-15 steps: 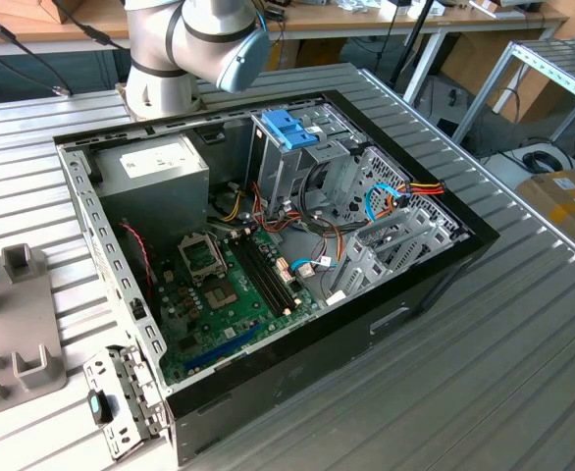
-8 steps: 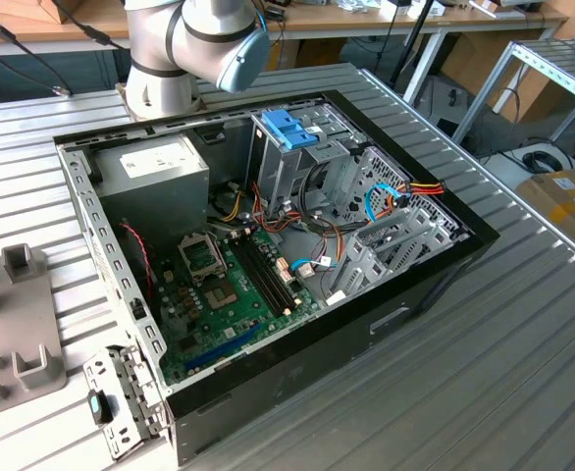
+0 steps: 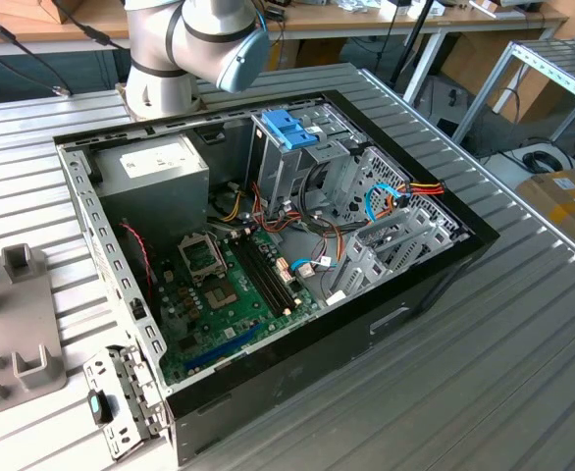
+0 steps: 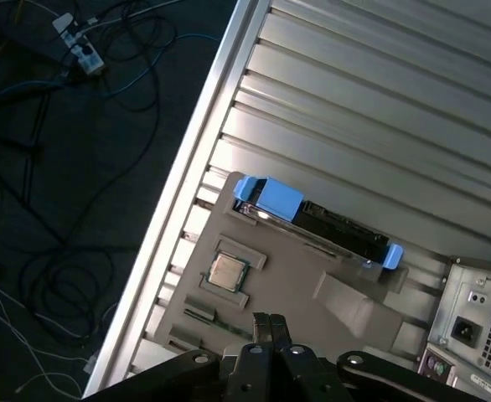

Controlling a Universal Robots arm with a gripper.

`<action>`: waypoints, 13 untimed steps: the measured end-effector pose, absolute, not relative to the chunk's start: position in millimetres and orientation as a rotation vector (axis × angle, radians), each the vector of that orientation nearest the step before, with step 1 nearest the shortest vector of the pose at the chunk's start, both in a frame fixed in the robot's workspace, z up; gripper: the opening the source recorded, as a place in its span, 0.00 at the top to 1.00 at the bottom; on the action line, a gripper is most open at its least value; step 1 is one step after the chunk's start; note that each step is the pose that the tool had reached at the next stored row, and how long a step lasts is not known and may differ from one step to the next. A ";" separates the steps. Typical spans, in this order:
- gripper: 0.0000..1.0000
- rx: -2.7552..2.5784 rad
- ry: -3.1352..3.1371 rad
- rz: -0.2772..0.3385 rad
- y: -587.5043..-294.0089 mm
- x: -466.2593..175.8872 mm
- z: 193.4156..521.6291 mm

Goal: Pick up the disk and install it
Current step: 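Pick up the disk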

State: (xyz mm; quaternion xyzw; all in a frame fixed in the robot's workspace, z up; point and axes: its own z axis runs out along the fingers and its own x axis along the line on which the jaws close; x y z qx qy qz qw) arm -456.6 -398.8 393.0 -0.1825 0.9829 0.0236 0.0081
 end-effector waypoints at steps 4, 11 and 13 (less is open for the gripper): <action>0.90 -0.599 3.067 0.074 -398.8 -456.6 392.9; 0.90 -0.635 3.060 0.074 -398.9 -456.6 393.0; 0.90 -0.647 3.058 0.075 -398.8 -456.6 393.0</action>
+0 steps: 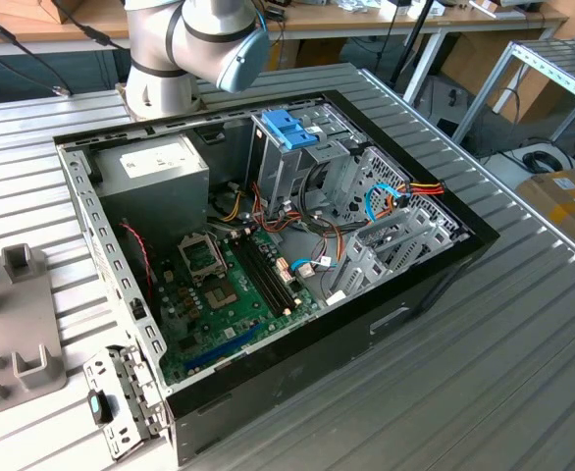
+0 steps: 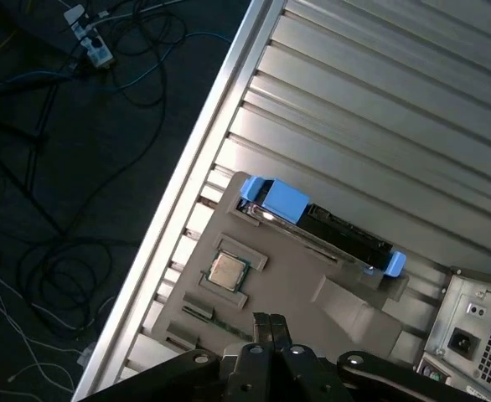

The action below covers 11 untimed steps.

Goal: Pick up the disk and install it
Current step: 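Pick up the disk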

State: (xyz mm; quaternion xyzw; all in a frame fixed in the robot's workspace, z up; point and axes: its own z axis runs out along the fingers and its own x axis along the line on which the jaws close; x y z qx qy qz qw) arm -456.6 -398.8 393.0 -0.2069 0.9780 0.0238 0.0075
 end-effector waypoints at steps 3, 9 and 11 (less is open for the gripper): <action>0.90 -0.668 3.054 0.075 -398.9 -456.6 393.0; 0.90 -0.704 3.046 0.075 -398.8 -456.6 393.0; 0.90 -0.716 3.044 0.075 -398.8 -456.6 393.0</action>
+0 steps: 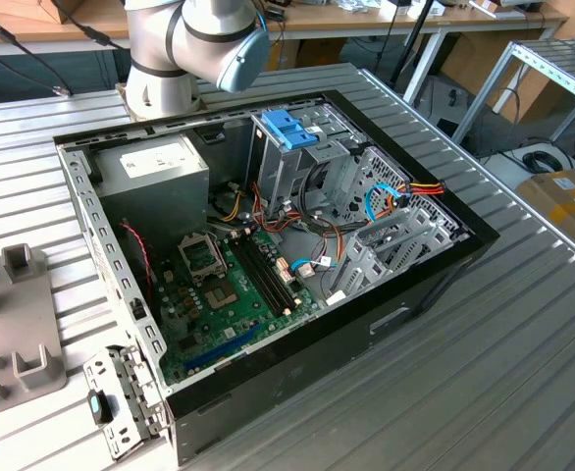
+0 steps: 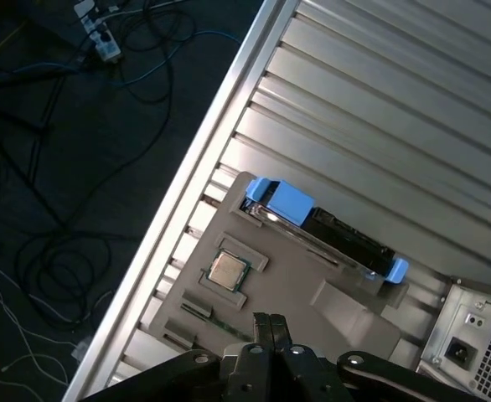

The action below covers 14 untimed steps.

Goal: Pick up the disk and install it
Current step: 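Pick up the disk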

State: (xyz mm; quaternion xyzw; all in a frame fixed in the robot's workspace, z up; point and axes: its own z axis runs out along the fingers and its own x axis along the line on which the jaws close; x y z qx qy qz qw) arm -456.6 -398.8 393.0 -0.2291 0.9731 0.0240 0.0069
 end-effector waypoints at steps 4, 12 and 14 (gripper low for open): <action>0.90 -0.736 3.039 0.075 -398.8 -456.6 393.0; 0.90 -0.780 3.029 0.075 -398.9 -456.6 393.0; 0.90 -0.790 3.026 0.076 -398.8 -456.6 393.0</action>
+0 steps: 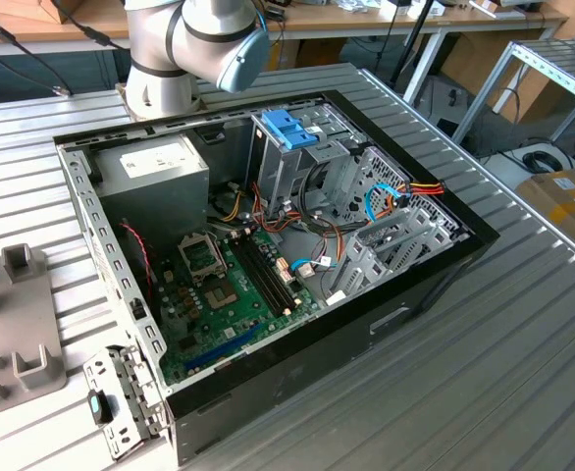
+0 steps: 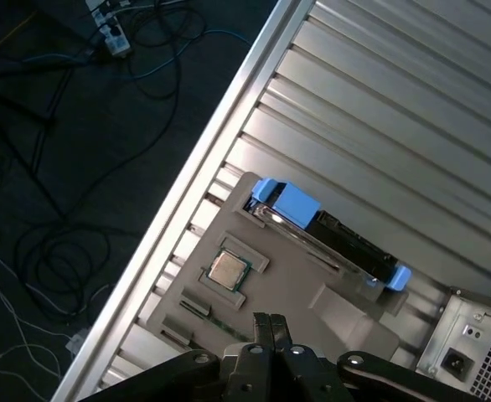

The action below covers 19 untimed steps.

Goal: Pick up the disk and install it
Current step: 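Pick up the disk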

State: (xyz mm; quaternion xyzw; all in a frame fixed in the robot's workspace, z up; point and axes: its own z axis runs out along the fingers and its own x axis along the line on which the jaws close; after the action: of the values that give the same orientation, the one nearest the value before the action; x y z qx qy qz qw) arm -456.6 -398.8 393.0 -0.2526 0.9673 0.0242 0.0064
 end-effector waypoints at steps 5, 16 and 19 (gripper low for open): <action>0.90 -0.816 3.020 0.076 -398.9 -456.6 393.0; 0.90 -0.882 3.003 0.076 -398.8 -456.6 393.0; 0.90 -0.901 2.997 0.076 -398.9 -456.6 393.0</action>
State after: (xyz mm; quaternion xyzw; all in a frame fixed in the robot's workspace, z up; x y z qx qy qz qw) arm -456.6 -398.9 393.0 -0.2877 0.9574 0.0244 0.0055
